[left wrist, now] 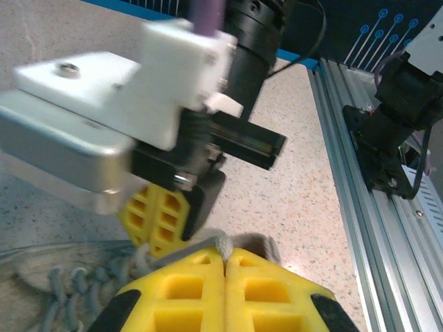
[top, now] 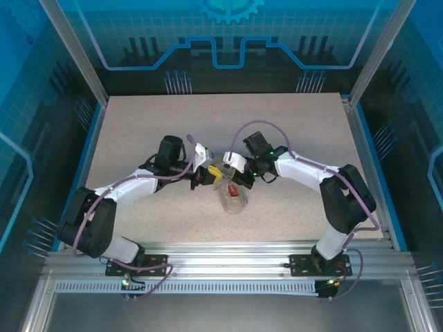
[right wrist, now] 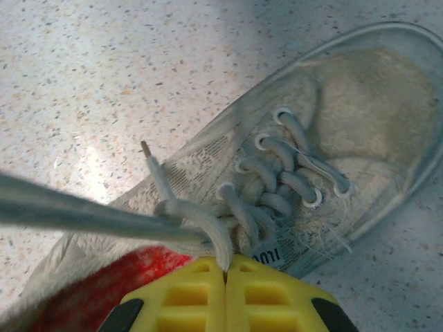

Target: Tie the shoes

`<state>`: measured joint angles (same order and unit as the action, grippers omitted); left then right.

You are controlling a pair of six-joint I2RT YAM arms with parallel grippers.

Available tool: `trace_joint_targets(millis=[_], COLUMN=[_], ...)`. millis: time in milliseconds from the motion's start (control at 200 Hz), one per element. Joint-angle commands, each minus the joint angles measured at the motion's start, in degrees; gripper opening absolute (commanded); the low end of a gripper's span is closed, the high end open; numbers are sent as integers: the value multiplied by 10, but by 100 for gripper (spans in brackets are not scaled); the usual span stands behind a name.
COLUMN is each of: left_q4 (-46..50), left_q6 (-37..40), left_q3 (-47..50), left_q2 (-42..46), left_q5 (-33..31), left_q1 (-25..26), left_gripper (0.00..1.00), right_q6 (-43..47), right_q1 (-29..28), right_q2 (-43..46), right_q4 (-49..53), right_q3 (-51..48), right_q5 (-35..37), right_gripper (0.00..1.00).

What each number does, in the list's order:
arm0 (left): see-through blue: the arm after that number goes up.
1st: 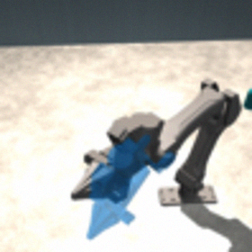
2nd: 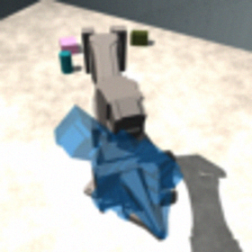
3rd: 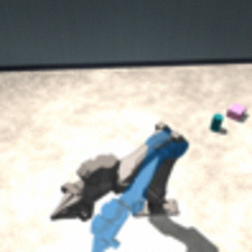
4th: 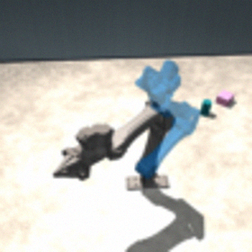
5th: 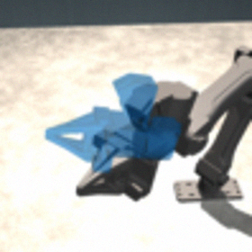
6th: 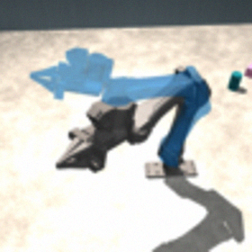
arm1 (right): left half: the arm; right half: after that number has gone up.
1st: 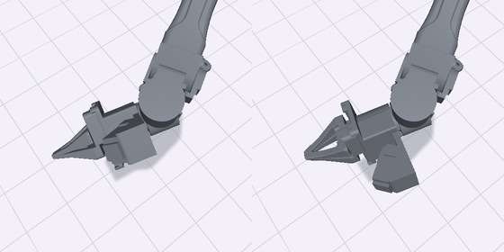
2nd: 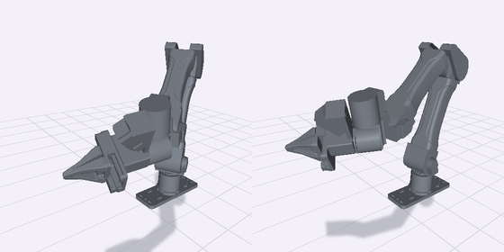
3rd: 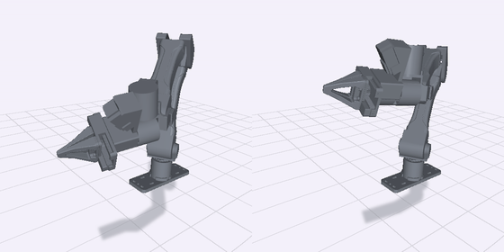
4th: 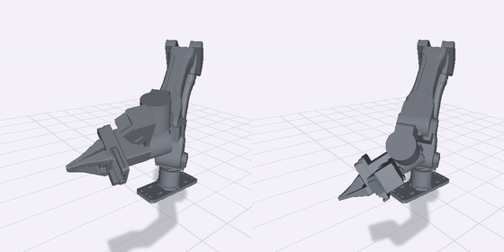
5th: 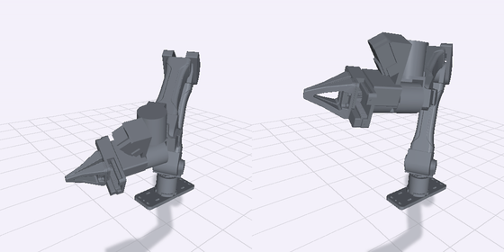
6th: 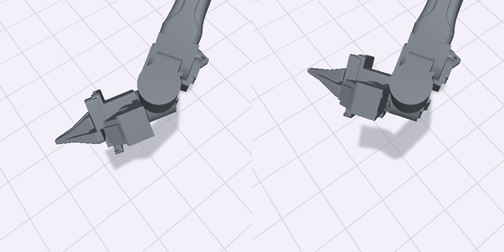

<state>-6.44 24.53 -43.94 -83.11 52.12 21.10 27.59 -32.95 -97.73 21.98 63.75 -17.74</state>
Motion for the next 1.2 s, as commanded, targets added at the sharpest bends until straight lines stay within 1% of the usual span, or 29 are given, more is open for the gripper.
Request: trace_joint_targets(millis=[0,85,195,380,460,535,600,660,710,766,836,931,1001,1056,1116,1196], left_q4=[21,21,55,146,153,144,130,118,104,82,57,27,3,-19,-39,-61], left_q6=[24,24,42,104,106,103,91,81,71,61,38,1,-37,-86,-151,-232], left_q3=[24,32,29,8,10,17,23,28,38,52,69,88,91,80,55,25], left_q2=[30,44,53,51,51,56,60,68,81,102,134,171,176,157,113,53], left_q5=[-17,-30,-40,-83,-103,-121,-137,-150,-161,-165,-168,-175,-191,-199,-209,-245], left_q1=[10,12,18,63,80,89,92,91,91,87,77,58,50,50,52,64], left_gripper=[0,0,0,0,0,0,22,35,47,57,63,65,61,56,50,49], right_q6=[-23,-25,-41,-85,-100,-101,-96,-92,-91,-92,-93,-93,-92,-94,-95,-103], right_q1=[-1,-1,-1,-6,-7,-11,-17,-21,-22,-22,-22,-22,-22,-22,-22,-20], right_q2=[13,18,22,27,29,30,31,33,34,35,37,41,45,48,50,54], right_q4=[-20,-25,-32,-54,-58,-56,-53,-53,-54,-53,-52,-50,-52,-54,-55,-58], right_q3=[-11,-16,-17,-17,-16,-15,-15,-19,-24,-26,-29,-32,-34,-35,-36,-36], right_q5=[24,25,41,81,90,82,73,71,71,73,81,84,84,83,82,79], right_gripper=[0,0,0,0,0,0,0,0,0,0,0,0,0,0,0,0])
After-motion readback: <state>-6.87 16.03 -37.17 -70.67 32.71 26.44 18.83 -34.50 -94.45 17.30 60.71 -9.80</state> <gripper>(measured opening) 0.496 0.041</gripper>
